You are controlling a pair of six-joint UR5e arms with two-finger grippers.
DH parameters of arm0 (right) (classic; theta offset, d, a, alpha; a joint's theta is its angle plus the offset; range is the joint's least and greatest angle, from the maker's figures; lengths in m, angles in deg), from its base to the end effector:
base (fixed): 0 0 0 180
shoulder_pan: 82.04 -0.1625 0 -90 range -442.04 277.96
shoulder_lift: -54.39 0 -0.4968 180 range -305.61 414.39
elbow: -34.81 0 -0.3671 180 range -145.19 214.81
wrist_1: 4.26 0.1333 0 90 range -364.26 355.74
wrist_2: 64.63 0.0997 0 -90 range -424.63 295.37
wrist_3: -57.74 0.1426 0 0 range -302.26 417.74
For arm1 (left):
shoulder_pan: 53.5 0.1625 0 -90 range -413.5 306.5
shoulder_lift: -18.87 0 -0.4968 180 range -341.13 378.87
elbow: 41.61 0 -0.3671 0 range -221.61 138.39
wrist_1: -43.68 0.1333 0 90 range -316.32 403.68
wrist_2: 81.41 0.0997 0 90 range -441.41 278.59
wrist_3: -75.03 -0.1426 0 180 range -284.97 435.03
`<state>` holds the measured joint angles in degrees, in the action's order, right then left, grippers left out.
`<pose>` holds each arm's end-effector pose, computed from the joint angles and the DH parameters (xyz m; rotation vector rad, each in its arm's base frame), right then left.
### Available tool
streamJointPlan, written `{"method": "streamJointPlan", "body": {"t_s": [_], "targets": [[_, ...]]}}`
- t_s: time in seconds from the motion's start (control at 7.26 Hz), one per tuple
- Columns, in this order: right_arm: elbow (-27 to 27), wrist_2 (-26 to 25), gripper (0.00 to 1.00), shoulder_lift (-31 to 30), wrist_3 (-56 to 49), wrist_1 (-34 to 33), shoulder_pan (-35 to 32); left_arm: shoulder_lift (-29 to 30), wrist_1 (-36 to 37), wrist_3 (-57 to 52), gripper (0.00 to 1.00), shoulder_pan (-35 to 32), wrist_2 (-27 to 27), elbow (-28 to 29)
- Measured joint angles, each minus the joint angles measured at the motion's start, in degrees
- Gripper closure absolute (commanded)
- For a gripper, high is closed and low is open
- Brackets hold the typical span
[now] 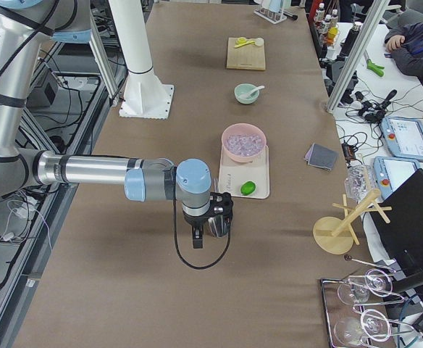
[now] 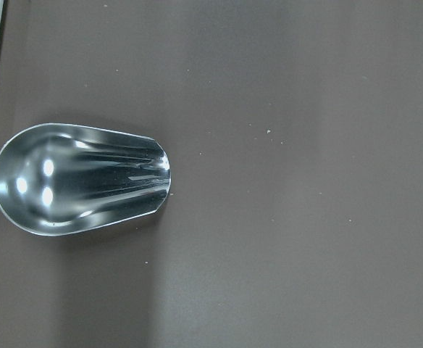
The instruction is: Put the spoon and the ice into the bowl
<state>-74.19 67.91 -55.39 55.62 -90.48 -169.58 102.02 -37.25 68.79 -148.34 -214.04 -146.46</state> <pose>0.0238 -0.3053 0.7347 0.0477 -0.7427 -0.0957 -0.0705 -0.3975 0.7114 0.0541 0.7423 0.0163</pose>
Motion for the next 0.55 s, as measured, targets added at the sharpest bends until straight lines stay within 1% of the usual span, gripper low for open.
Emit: {"method": "streamJointPlan", "body": {"t_s": [0.55], "targets": [[-0.07,0.09,0.0,0.0,0.01,0.0,0.0,-0.32,-0.01,0.0,0.02,0.0,0.0,-0.09]]}}
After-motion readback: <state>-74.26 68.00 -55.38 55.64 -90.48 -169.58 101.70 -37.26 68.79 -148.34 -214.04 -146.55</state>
